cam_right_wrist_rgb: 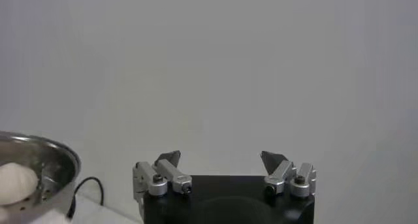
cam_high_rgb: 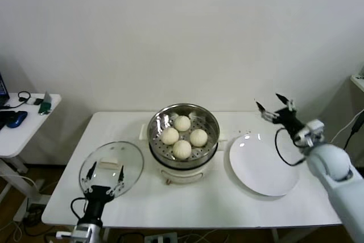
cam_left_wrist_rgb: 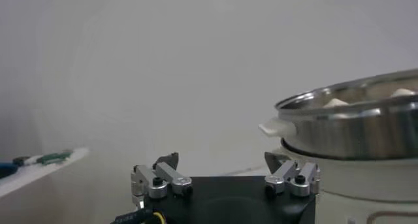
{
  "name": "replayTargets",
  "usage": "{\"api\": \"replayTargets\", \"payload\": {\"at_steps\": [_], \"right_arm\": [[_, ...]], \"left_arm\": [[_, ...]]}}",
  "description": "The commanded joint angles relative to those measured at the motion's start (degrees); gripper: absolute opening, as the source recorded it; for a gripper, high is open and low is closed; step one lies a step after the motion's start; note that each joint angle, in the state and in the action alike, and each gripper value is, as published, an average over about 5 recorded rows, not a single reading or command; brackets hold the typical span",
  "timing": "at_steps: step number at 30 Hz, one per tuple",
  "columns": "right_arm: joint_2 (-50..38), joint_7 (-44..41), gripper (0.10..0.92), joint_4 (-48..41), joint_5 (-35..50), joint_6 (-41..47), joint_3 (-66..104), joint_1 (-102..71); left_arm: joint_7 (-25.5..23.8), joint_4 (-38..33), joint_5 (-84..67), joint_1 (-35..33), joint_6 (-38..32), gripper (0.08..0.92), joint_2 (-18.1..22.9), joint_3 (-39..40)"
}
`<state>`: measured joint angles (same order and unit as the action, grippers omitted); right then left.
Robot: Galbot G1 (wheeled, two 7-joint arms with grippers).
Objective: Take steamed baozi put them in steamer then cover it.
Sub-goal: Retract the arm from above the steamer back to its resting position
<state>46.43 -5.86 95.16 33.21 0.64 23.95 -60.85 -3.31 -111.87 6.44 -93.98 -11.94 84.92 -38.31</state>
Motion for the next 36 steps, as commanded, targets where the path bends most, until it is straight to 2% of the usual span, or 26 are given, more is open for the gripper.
{"api": "replayTargets", "payload": {"at_steps": [1, 7, 10, 12, 14, 18, 23, 36], "right_arm": [[18.1, 0.1, 0.823, 0.8, -7.4, -19.0, 15.6, -29.1], [22.5, -0.1, 0.823, -1.7, -8.6, -24.8, 12.9, -31.1], [23.6, 0.4, 0.823, -2.7, -8.9, -25.6, 12.2, -31.8], [24.0, 1.2, 0.823, -3.3, -9.4, -25.6, 11.8, -32.1], [24.3, 2.1, 0.823, -3.7, -9.8, -25.4, 11.6, -32.4], [24.4, 2.8, 0.823, -3.6, -9.9, -25.3, 11.1, -33.2], [24.6, 3.4, 0.823, -3.1, -9.8, -25.8, 10.9, -33.6], [25.4, 4.0, 0.823, -3.1, -9.6, -26.2, 11.0, -34.1]], "left_arm": [[0.9, 0.5, 8.4, -0.2, -2.3, 0.823, -0.3, -0.2], [5.1, 0.9, 21.1, -0.6, -4.2, 0.823, -1.4, -1.7], [11.9, 0.9, 34.3, -0.3, -2.5, 0.823, -2.0, -1.9], [17.4, 1.9, 44.7, 0.5, 0.3, 0.823, -2.0, -1.7], [21.0, 3.8, 54.3, 1.7, 4.2, 0.823, -2.2, -1.3], [21.8, 9.3, 67.2, 4.2, 10.3, 0.823, -3.0, -0.9], [21.5, 16.0, 76.4, 7.2, 12.4, 0.823, -4.2, -1.0], [22.6, 23.3, 77.8, 13.7, 12.8, 0.823, -4.2, 0.3]]}}
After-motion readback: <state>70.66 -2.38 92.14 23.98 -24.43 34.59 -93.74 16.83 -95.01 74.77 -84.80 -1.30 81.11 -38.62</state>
